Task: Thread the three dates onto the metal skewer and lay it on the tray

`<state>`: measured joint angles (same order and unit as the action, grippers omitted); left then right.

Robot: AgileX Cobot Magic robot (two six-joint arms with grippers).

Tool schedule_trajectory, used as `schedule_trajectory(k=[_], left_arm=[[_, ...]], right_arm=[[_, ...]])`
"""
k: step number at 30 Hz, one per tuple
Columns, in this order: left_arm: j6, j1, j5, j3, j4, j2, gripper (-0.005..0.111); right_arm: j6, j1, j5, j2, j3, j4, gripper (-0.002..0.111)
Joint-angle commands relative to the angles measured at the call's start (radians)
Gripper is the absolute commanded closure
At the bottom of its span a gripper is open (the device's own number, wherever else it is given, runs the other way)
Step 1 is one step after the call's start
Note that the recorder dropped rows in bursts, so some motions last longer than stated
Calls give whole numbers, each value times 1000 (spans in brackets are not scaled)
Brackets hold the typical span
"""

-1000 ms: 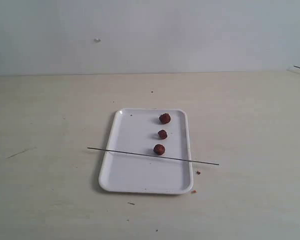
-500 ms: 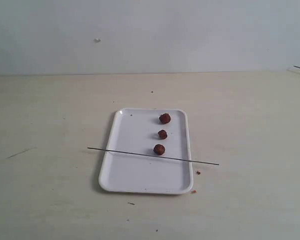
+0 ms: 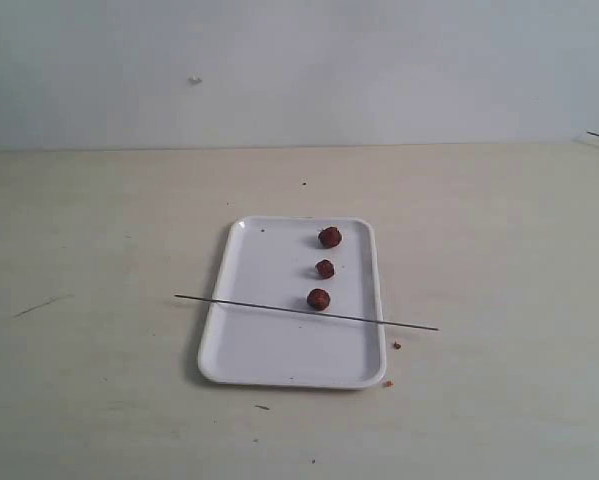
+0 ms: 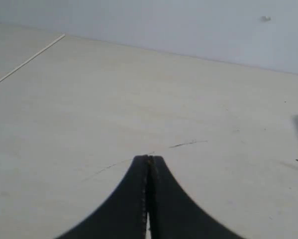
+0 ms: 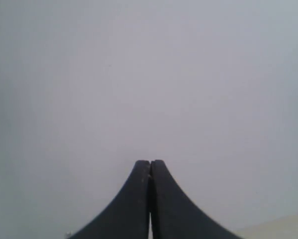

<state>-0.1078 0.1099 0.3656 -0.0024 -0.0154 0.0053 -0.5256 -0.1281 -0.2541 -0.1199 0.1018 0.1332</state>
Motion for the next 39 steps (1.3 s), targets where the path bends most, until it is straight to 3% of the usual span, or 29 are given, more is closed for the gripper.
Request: schedule_trajectory(k=[1, 4, 7, 8, 9, 13, 16, 22, 24, 29, 39], left_arm=[[0, -4, -19, 2, 4, -5, 107], [0, -4, -19, 2, 4, -5, 107], [0, -7, -19, 2, 4, -5, 107], [0, -7, -19, 2, 4, -5, 107], [0, -7, -19, 2, 4, -5, 107], [0, -7, -19, 2, 4, -5, 107], [0, -7, -19, 2, 4, -5, 107], [0, -7, -19, 2, 4, -5, 107], [0, -7, -19, 2, 4, -5, 107], [0, -7, -19, 2, 4, -5, 107], [0, -7, -19, 2, 4, -5, 107]], right_arm=[[-5, -6, 76, -238, 259, 90, 108], [17, -6, 298, -483, 478, 131, 108], [162, -2, 569, -761, 707, 119, 108], [271, 8, 681, -851, 781, 98, 108], [539, 32, 878, -1009, 906, 43, 108], [872, 111, 1130, -1308, 1113, -114, 108], [1094, 243, 1264, -1563, 1237, -161, 108], [1342, 428, 1263, -1817, 1266, -128, 105], [1356, 455, 1228, -1848, 1266, -117, 93], [1496, 455, 1213, -1854, 1266, -296, 66], [1534, 455, 1097, -1919, 1266, -334, 67]])
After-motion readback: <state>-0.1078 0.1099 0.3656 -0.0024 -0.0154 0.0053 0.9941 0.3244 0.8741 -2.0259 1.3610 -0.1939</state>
